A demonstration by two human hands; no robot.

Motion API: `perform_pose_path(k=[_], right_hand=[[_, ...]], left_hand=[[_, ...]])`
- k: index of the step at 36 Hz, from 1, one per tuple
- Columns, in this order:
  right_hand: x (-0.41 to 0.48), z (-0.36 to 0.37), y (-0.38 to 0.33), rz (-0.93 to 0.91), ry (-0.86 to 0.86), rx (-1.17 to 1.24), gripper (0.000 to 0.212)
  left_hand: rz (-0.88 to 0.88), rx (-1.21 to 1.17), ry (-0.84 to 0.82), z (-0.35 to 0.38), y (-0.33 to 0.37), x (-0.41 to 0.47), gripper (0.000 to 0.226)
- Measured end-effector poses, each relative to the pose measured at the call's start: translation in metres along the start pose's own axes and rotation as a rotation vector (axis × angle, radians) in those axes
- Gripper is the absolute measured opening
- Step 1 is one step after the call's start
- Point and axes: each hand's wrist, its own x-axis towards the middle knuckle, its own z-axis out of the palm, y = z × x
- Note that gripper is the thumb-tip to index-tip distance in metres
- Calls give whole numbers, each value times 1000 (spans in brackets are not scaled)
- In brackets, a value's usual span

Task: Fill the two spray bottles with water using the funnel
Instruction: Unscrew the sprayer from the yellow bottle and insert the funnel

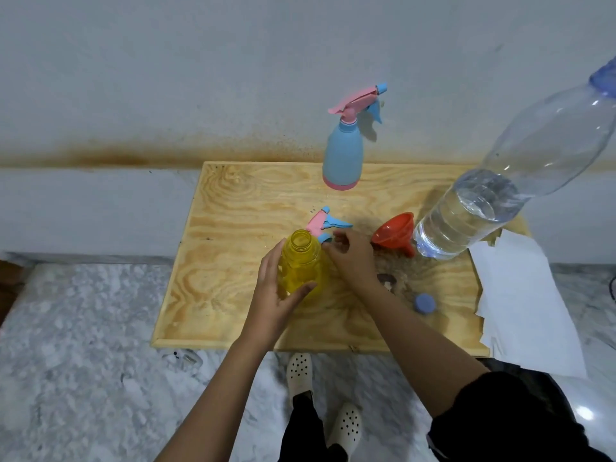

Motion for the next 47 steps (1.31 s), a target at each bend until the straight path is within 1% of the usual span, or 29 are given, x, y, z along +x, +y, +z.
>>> perform_pose_path(k=[2,5,8,10,13,15,18,21,24,27,34,37,41,44,47], right_hand=[[-6,-8,-3,-72,74,16,30],[-16,-25,-5,-287,288,1,29],[-19,-43,1,-390,459,-61,40],[-16,-51,8,-372,499,-129,52],[-11,-58,16,-225,443,-178,75],[-8,-58,18,-148,382,-187,85],[-2,-55,19,-83,309,-220,94],[5,-52,20,-22,288,-232,98],[9,-50,20,30,292,-210,96],[10,-51,20,42,300,-171,92],[9,-60,19,64,235,-123,98],[6,-65,12,85,220,-59,100],[-1,-71,-15,66,175,136,93],[-12,-77,-49,29,127,382,78],[-26,-79,-81,-51,85,591,67]], left_hand=[[-5,-7,5,1,1,-1,85],[-9,-12,10,2,0,-2,85],[-9,-12,21,2,-1,-3,84],[-8,-14,30,3,-1,-4,84],[1,-14,39,5,-1,-4,84],[8,-14,44,5,-1,-4,81],[18,-13,52,5,-2,-3,76],[21,-5,51,5,-5,-2,76],[17,3,52,5,-6,-2,77],[15,11,50,5,-8,-2,78],[10,3,42,6,-9,-1,83],[11,-6,42,5,-5,-3,82],[-3,-27,43,6,-2,-5,82],[-21,-48,40,7,1,-7,81],[-47,-75,45,8,4,-9,79]])
